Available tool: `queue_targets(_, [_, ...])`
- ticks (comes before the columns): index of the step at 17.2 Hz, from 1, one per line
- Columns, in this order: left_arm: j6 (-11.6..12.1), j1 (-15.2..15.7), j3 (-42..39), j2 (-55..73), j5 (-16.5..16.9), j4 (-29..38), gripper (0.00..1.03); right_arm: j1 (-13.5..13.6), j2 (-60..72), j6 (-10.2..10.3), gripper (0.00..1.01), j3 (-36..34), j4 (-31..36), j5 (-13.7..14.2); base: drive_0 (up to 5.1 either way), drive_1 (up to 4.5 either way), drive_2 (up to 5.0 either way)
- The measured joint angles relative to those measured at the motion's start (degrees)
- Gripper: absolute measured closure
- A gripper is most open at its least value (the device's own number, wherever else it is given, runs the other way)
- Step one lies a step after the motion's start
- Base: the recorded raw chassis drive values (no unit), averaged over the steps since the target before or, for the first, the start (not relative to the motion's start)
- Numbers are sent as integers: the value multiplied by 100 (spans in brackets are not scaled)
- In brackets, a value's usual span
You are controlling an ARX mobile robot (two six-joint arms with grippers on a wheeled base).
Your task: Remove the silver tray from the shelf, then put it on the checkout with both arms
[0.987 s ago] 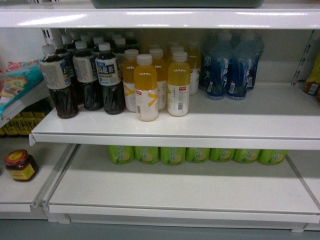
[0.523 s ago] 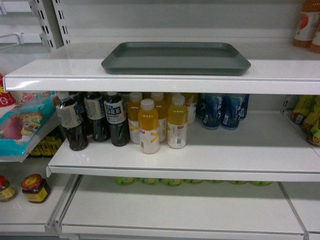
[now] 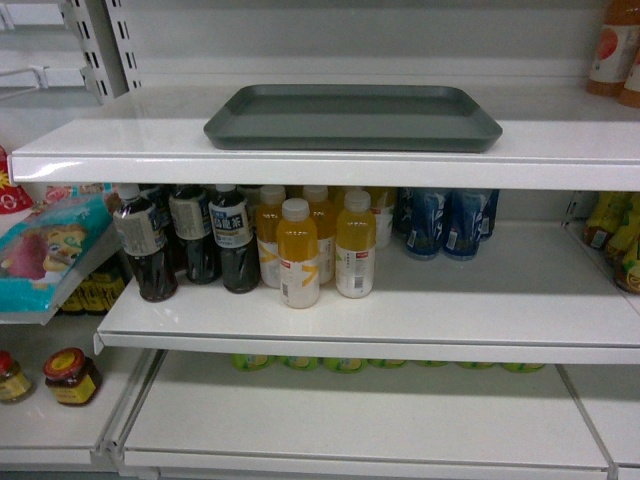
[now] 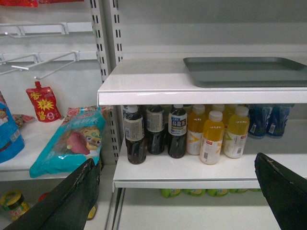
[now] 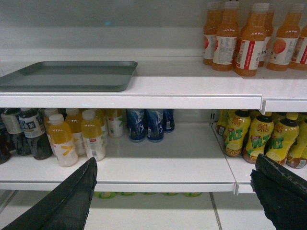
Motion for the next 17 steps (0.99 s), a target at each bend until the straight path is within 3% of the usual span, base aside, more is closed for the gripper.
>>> queue_targets(17, [0,0,0,0,2,2,5,0,0,0,3,0,-11,0,2,398,-394])
